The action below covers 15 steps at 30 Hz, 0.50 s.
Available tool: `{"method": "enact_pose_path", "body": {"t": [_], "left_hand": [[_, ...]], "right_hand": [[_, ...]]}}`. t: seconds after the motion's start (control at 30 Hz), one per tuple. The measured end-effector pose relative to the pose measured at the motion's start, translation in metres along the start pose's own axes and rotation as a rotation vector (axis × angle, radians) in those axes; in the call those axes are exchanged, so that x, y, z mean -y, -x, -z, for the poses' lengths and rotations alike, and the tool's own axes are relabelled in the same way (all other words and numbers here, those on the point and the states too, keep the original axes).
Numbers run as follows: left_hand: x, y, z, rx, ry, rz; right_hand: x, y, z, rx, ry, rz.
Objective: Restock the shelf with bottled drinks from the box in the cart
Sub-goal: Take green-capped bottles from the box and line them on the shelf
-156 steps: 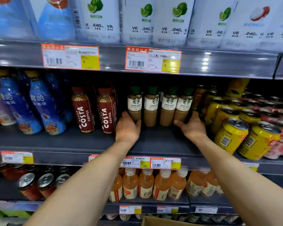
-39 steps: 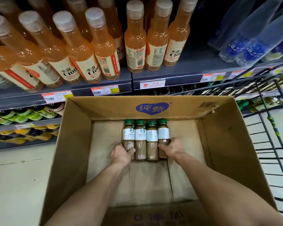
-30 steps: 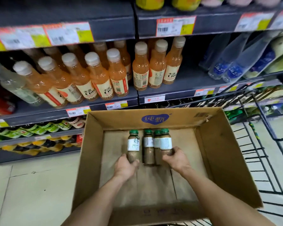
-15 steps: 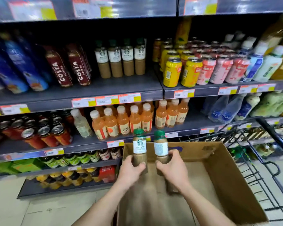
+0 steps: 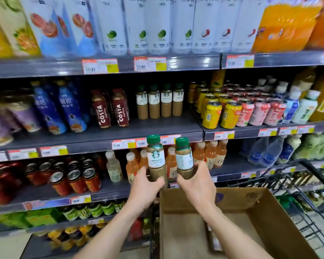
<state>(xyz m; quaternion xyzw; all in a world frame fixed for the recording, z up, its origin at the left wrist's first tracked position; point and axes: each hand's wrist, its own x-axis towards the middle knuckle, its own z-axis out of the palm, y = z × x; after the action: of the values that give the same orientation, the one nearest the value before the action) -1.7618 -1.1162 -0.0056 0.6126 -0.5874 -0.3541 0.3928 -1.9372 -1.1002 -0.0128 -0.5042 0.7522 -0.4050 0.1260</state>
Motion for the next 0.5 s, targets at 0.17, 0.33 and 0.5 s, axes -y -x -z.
{"method": "enact_pose_path", "body": {"t": [0.17, 0.33, 0.5], "left_hand": [[-0.029, -0.039, 0.007, -0.065, 0.0, -0.092], [-0.061, -0.092, 0.018, -0.162, -0.053, -0.138], [-0.077, -0.148, 0.028, -0.186, -0.117, -0.175]], "right_hand": [[0.023, -0.044, -0.004, -0.051, -0.043, 0.044], [0.055, -0.107, -0.008, -0.094, -0.121, 0.108], [0.076, -0.175, -0.018, -0.11, -0.063, 0.176]]}}
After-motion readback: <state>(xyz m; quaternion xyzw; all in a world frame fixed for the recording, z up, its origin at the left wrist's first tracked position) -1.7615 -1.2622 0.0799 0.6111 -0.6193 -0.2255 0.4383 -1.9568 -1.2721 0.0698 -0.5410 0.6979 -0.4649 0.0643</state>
